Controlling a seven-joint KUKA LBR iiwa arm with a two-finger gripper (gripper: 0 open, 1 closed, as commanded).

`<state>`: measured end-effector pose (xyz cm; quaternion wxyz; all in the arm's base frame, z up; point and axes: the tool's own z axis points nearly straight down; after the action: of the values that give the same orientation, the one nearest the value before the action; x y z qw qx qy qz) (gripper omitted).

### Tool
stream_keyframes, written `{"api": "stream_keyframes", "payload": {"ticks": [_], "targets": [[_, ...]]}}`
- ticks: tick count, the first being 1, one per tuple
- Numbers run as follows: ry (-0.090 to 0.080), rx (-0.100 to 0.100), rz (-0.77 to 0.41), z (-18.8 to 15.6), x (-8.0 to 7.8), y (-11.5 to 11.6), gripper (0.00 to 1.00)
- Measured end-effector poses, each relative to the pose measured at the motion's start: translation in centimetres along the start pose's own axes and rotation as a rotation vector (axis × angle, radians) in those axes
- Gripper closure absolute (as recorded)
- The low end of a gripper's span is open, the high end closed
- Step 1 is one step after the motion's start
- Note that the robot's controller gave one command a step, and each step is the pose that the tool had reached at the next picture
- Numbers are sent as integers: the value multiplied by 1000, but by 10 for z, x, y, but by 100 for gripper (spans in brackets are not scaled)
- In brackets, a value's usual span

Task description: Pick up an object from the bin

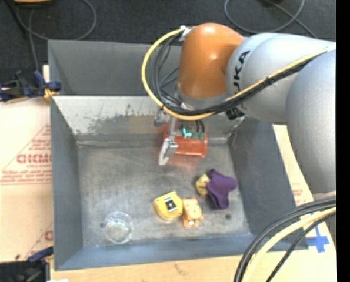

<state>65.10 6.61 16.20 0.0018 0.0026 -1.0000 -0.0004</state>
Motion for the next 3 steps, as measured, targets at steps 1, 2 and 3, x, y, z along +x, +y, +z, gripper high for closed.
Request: {"api": "stream_keyframes", "payload": {"ticks": [1, 2, 3], "targets": [[-8, -1, 1, -5, -2, 0, 0], [-16, 1, -127, 12, -4, -3, 0], [-5, 2, -360, 49, -3, -11, 0]]}}
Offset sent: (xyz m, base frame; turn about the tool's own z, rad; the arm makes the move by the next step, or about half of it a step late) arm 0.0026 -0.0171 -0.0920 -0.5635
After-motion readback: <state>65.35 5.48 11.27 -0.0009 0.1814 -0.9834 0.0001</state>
